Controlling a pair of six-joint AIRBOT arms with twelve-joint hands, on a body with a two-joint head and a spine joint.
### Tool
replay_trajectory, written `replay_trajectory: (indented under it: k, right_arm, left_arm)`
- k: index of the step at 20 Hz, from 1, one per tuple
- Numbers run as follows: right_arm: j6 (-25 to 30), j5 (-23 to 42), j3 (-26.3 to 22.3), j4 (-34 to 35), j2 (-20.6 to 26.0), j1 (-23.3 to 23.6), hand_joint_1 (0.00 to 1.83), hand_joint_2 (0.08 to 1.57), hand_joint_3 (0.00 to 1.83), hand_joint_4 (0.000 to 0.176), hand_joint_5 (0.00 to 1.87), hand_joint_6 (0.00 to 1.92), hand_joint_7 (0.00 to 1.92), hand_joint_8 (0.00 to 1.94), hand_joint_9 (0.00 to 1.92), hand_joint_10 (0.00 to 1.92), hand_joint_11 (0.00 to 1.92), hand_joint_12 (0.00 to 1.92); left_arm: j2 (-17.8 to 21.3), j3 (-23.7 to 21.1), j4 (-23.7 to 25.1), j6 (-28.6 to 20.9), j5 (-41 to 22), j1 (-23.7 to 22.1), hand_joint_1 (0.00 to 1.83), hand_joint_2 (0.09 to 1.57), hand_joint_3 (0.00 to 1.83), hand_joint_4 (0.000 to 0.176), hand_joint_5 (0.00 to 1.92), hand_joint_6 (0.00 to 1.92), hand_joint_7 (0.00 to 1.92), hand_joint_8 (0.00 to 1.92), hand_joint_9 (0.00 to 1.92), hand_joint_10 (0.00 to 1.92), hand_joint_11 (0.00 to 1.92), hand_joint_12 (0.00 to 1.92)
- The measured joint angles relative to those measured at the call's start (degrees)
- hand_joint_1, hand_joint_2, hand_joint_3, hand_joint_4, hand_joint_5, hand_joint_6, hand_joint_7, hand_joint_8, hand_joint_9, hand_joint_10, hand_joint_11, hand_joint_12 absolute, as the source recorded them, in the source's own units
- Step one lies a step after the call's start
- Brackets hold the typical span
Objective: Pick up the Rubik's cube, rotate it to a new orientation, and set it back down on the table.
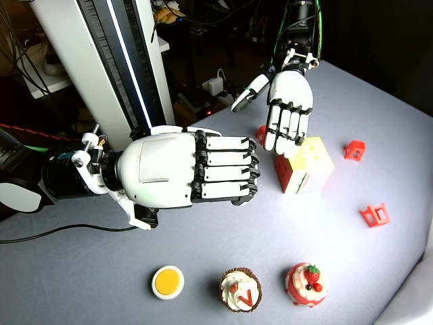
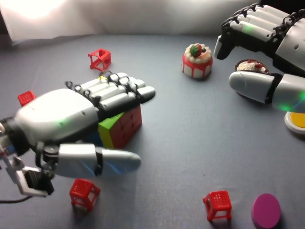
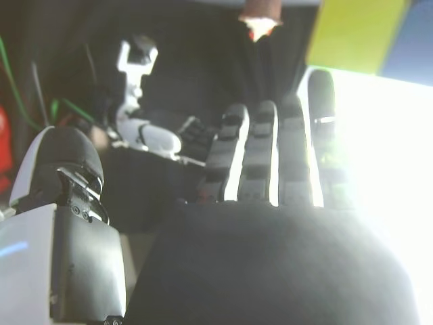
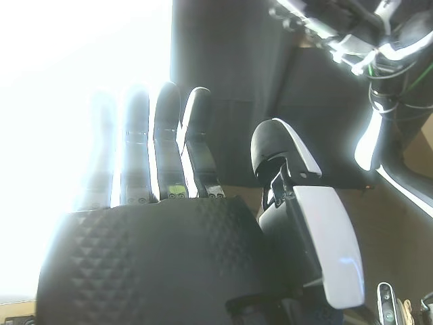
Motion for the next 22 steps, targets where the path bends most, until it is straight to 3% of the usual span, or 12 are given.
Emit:
replay_trajectory:
  k: [1,2,3,6,11,12,13,14,15,16,18,22]
  right_arm:
    - [0.0,-0.1,0.0,0.0,0.0,0.0,0.0,1.51,0.0,0.0,0.06,1.49,0.08,1.46,0.02,1.61,0.0,1.92]
    - [0.0,0.0,0.0,0.2,0.0,0.0,0.0,1.52,0.0,0.0,0.06,1.49,0.08,1.41,0.02,1.6,0.0,1.92]
    - [0.0,0.0,0.0,0.2,0.0,0.0,0.0,1.51,0.0,0.0,0.06,1.44,0.08,1.36,0.02,1.6,0.0,1.92]
    - [0.0,0.1,-0.1,0.2,0.0,0.0,0.0,1.53,0.01,0.0,0.03,1.3,0.04,1.14,0.02,1.59,0.0,1.92]
    - [0.0,0.9,-1.8,2.7,2.4,0.8,0.15,1.46,0.0,0.0,0.0,0.48,0.01,0.51,0.0,0.85,0.0,1.7]
    - [0.0,1.7,-2.0,3.2,3.0,0.9,0.14,1.43,0.0,0.0,0.0,0.29,0.0,0.33,0.0,0.66,0.0,1.56]
    - [0.0,2.1,-2.4,4.3,3.6,0.9,0.16,1.41,0.0,0.0,0.0,0.16,0.0,0.22,0.0,0.51,0.0,1.46]
    - [0.0,2.3,-2.6,4.5,4.0,1.0,0.18,1.36,0.0,0.0,0.0,0.03,0.0,0.08,0.0,0.27,0.0,1.12]
    - [0.0,2.5,-3.2,5.4,4.8,1.0,0.16,1.3,0.0,0.0,0.0,0.01,0.0,0.01,0.0,0.05,0.0,0.3]
    - [0.0,2.5,-3.8,5.9,5.7,1.0,0.13,1.27,0.0,0.0,0.0,0.0,0.0,0.0,0.0,0.01,0.0,0.06]
    - [0.0,2.8,-4.5,7.3,7.1,1.0,0.12,1.23,0.0,0.0,0.0,0.0,0.0,0.0,0.0,0.0,0.0,0.0]
    - [0.0,4.7,-5.3,8.3,8.1,1.0,0.15,1.22,0.0,0.0,0.0,0.0,0.0,0.0,0.0,0.0,0.0,0.0]
  left_arm:
    - [0.4,0.0,-1.2,0.8,-0.9,0.2,0.0,1.14,0.01,0.078,0.0,0.0,0.0,0.0,0.0,0.0,0.0,0.0]
    - [1.0,-0.2,-2.5,2.2,-2.1,0.2,0.0,1.16,0.01,0.059,0.0,0.0,0.0,0.0,0.0,0.0,0.03,0.01]
    - [1.5,-0.5,-3.6,2.9,-3.5,0.2,0.0,1.15,0.01,0.097,0.0,0.0,0.0,0.0,0.0,0.0,0.01,0.01]
    - [3.5,-1.6,-7.6,7.0,-10.6,-0.1,0.0,1.16,0.01,0.055,0.0,0.0,0.0,0.0,0.0,0.0,0.03,0.01]
    - [3.9,0.0,-16.3,10.6,-18.2,-1.3,0.26,1.24,0.0,0.143,0.0,0.0,0.0,0.0,0.0,0.0,0.0,0.0]
    - [3.9,0.0,-17.4,11.1,-18.8,-1.5,0.18,1.25,0.0,0.108,0.0,0.0,0.0,0.0,0.0,0.0,0.0,0.0]
    - [3.9,0.4,-17.9,11.6,-19.4,-1.7,0.15,1.25,0.0,0.109,0.0,0.0,0.0,0.0,0.0,0.0,0.0,0.0]
    - [3.9,0.6,-18.4,11.6,-19.7,-1.7,0.1,1.24,0.0,0.117,0.0,0.0,0.0,0.0,0.0,0.0,0.0,0.0]
    - [3.9,0.7,-19.1,11.7,-20.0,-1.9,0.05,1.21,0.0,0.127,0.0,0.0,0.0,0.0,0.0,0.0,0.0,0.0]
    - [3.9,0.8,-20.1,11.9,-20.1,-1.9,0.01,1.17,0.0,0.138,0.0,0.0,0.0,0.0,0.0,0.0,0.0,0.0]
    - [4.0,1.1,-21.2,12.6,-20.3,-1.9,0.0,1.11,0.0,0.124,0.0,0.0,0.0,0.0,0.0,0.0,0.0,0.0]
    - [4.9,0.3,-22.2,12.7,-22.8,-0.2,0.02,1.1,0.0,0.175,0.0,0.0,0.0,0.0,0.0,0.0,0.0,0.0]
